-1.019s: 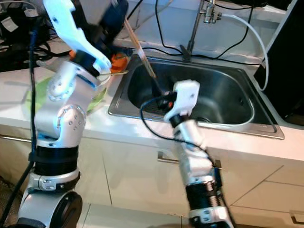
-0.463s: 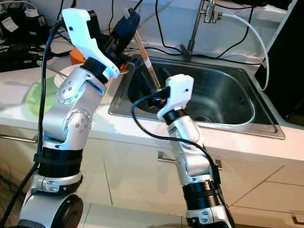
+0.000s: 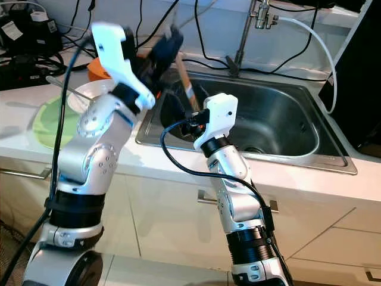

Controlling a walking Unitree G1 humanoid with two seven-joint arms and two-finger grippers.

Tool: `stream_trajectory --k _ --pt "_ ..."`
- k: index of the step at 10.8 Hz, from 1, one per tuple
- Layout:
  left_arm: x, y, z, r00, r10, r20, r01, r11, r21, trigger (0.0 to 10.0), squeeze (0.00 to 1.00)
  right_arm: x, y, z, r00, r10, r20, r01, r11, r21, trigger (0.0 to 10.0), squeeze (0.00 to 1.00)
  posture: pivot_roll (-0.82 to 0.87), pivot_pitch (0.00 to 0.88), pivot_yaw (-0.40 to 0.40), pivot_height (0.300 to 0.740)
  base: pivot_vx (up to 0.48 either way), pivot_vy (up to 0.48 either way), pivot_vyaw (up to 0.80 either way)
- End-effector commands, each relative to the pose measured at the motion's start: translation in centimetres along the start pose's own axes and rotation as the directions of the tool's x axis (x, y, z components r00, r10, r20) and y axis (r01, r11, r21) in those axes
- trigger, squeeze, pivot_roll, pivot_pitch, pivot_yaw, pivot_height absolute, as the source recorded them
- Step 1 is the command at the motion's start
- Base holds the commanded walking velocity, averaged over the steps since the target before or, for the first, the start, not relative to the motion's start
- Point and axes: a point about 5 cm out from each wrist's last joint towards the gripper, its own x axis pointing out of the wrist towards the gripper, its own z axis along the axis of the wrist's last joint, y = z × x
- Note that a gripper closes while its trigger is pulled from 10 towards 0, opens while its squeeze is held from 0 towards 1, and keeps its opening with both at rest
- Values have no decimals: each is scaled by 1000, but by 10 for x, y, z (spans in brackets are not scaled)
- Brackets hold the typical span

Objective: Kitchen organization

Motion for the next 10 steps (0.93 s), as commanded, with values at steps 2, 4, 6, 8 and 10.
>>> stream_trajectory --k 2,4,6,8,10 --pt "0 -8 2 999 -46 -6 46 999 7 10000 0 0 -4 -1 999 -35 -8 35 999 -13 10000 0 204 0 -47 740 0 0 0" --pt "-1 -9 0 999 -51 -16 51 999 10 10000 0 1 -7 -2 998 -56 -13 56 998 -16 10000 0 208 0 -52 740 0 0 0" --pt "-2 -10 -1 998 -63 -23 63 998 6 10000 0 2 -5 -7 998 -50 -35 50 999 -15 2078 0 209 0 -52 740 0 0 0" --pt "-2 -11 -2 997 -66 -30 66 998 4 10000 0 3 -4 -9 998 -51 -40 51 999 -11 118 0 212 0 -53 740 0 0 0" --pt "-1 -12 -1 997 -70 -26 70 998 -3 10000 0 2 -5 -10 998 -54 -41 54 999 -11 0 0 212 0 -53 740 0 0 0"
